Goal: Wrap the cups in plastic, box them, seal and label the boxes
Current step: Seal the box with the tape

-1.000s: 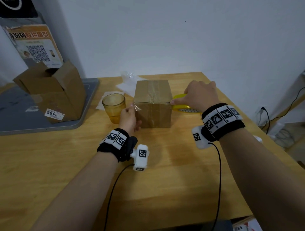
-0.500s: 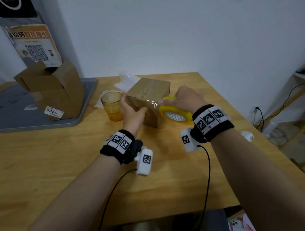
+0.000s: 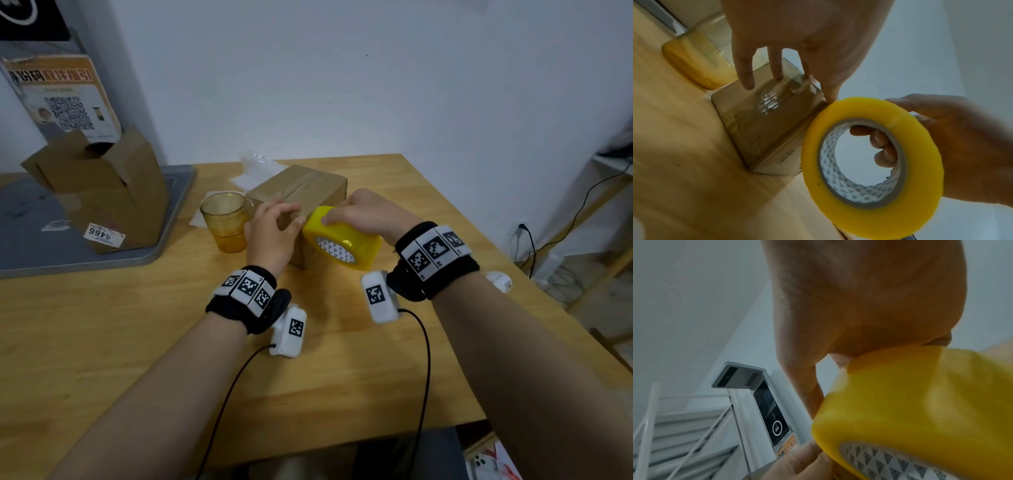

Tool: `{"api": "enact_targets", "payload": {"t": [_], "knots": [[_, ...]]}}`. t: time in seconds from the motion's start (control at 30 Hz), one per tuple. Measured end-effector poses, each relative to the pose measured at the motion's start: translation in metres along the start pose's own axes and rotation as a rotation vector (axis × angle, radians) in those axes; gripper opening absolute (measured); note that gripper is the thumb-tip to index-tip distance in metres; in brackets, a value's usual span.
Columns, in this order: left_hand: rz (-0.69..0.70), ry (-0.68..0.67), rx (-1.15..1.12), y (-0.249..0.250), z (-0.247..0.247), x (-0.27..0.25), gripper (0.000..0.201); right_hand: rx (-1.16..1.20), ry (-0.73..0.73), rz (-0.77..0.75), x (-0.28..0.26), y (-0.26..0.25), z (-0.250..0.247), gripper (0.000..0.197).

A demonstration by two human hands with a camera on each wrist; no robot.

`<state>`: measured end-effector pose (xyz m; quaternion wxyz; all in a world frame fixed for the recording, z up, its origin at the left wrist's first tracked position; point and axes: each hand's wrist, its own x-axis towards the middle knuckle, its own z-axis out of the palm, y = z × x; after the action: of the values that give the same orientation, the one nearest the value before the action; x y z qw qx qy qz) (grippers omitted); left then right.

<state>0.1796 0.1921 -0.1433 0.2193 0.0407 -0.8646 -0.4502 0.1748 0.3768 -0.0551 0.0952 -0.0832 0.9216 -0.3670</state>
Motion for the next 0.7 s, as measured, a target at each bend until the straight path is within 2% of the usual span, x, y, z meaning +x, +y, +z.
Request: {"api": "enact_targets", "payload": {"t": [0.13,0.27,0.4,0.7], "knots": [[-0.018,0.015,0.04,0.003,0.003,-0.003,0.024,-0.024,-0.014,-0.035,0.0,-0.001,-0.004,0.038],[-0.019,0.014,0.031,0.004,0.0,-0.003,0.025,-0.162,-0.016,-0.07,0.004,-0.007,-0.005,0.026],[-0.01,0.021,0.019,0.005,0.001,-0.005,0.025,-0.339,0.052,0.033,0.008,0.001,-0.001,0.045],[-0.028,-0.006,0.031,0.008,-0.003,-0.005,0.023,-0.305,0.031,0.081,0.024,0.023,0.007,0.052]]}}
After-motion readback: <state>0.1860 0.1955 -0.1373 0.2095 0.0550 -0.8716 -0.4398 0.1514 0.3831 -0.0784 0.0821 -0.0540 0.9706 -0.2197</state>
